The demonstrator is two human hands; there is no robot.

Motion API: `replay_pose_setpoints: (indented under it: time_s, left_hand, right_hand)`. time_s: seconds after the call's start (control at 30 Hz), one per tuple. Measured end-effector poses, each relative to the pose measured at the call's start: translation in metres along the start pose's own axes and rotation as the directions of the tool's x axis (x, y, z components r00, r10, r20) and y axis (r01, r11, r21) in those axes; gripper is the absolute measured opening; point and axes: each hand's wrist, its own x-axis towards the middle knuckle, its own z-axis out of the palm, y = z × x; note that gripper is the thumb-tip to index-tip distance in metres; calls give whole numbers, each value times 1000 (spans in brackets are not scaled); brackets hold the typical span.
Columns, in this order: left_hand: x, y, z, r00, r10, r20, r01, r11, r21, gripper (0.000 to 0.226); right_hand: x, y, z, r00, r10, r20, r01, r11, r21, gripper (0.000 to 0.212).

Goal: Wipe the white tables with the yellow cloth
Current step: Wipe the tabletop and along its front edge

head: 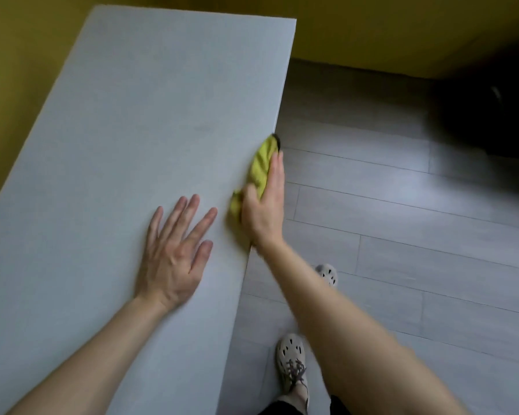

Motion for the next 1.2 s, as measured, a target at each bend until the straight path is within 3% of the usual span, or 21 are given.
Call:
replay_pose_setpoints:
  time_s: [0.1, 0.2, 0.4, 0.47, 0.7, 0.77, 0.87, 1.03, 1.1, 1.2]
  left_hand:
    - [5, 1, 3, 1000, -19, -14, 19, 1000, 4, 57]
    - [1, 3, 4, 1000, -17, -17, 17, 1000, 8, 57]
    - [2, 4, 2, 1000, -13, -4, 14, 1000, 23, 58]
    - [2, 3, 2, 1000, -9, 2, 9, 1000, 27, 59]
    - [3, 3, 3, 1000, -22, -16, 22, 1000, -16, 59]
    - [3, 2, 4, 1000, -24, -18, 24, 1000, -19, 58]
    - [2, 3, 3, 999, -24, -24, 24, 1000, -17, 58]
    - [2, 2, 3, 999, -19, -25, 19, 1000, -6, 59]
    - [3, 1, 3, 999, -17, -29, 17, 1000, -2, 58]
    - [3, 1, 4, 999, -13, -33, 13, 1000, 1, 57]
  right_hand:
    - [84, -10, -7, 999, 32, -16, -32, 999, -4, 80]
    - [96, -9, -4, 998, 67, -21, -67, 997, -25, 80]
    - [-103, 17, -4, 996, -8, 83, 6, 1000, 26, 96]
    - [-126, 17, -6, 993, -24, 114, 22, 1000, 23, 100]
    - [75, -12, -8, 999, -47, -16, 45, 995, -90, 70]
    - [97, -14, -6, 999, -46, -29, 42, 992, -117, 67]
    - [45, -8, -1, 996, 8, -85, -16, 995, -94, 77]
    - [-124, 25, -4, 996, -73, 57, 77, 994, -78, 80]
    - [-132, 25, -2, 993, -80, 84, 88, 992, -91, 83]
    - [-67, 8, 2, 998, -40, 44, 45, 994, -101, 82]
